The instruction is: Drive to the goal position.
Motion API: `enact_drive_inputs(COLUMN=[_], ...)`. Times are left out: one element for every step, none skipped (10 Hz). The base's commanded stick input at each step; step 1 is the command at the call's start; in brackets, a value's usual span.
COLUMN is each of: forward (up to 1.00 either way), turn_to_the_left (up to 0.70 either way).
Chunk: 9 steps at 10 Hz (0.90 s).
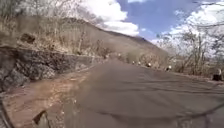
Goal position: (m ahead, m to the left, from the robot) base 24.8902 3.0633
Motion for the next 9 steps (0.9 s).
enact_drive_inputs(forward=[0.70,0.70,0.70,0.70,0.70,0.70,0.70,0.70,0.70], turn_to_the_left=[0.00,0.00,0.00,0.00,0.00,0.00,0.00,0.00,0.00])
